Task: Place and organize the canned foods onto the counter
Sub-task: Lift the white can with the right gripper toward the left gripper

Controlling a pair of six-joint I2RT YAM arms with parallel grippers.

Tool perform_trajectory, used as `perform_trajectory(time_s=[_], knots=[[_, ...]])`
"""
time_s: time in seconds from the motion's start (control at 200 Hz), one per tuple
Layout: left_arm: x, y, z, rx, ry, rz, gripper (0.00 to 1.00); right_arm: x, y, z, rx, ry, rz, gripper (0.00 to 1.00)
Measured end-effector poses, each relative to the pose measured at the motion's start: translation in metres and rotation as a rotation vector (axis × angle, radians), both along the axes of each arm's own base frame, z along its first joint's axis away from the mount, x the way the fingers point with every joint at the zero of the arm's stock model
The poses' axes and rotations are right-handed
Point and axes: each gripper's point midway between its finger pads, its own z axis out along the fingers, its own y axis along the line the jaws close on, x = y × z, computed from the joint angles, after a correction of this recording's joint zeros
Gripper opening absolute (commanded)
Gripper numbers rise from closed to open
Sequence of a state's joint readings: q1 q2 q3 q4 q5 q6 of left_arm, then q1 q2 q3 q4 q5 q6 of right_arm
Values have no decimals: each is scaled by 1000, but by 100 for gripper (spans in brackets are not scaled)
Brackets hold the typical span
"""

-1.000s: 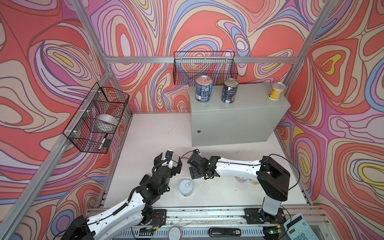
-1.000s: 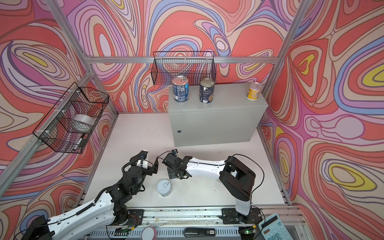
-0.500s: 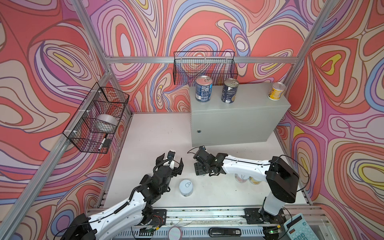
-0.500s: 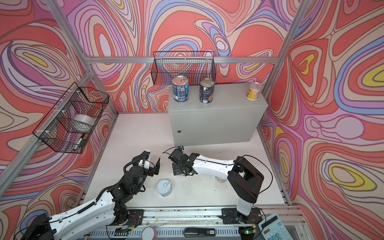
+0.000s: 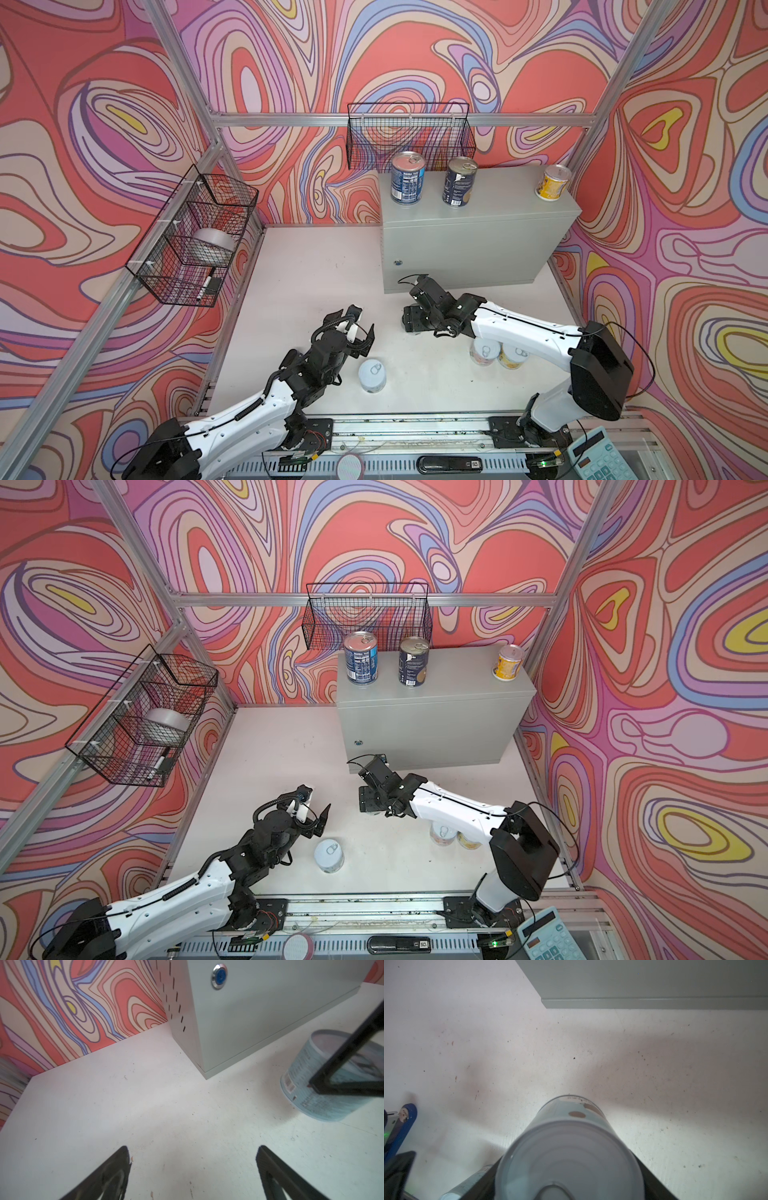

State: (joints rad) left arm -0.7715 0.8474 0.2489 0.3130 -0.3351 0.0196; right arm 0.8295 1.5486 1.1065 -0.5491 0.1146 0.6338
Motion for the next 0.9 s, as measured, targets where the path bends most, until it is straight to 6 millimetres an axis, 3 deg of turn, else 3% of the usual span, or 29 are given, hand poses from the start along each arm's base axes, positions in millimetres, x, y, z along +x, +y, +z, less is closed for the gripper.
perform_trajectory(time_s=[0.511, 0.901], knots=[[-14, -49, -12, -61, 69, -257, 93, 2, -22, 24, 8, -24, 31, 76], [-22, -73, 0, -135, 87, -373, 88, 6, -11, 47, 40, -46, 107, 75]])
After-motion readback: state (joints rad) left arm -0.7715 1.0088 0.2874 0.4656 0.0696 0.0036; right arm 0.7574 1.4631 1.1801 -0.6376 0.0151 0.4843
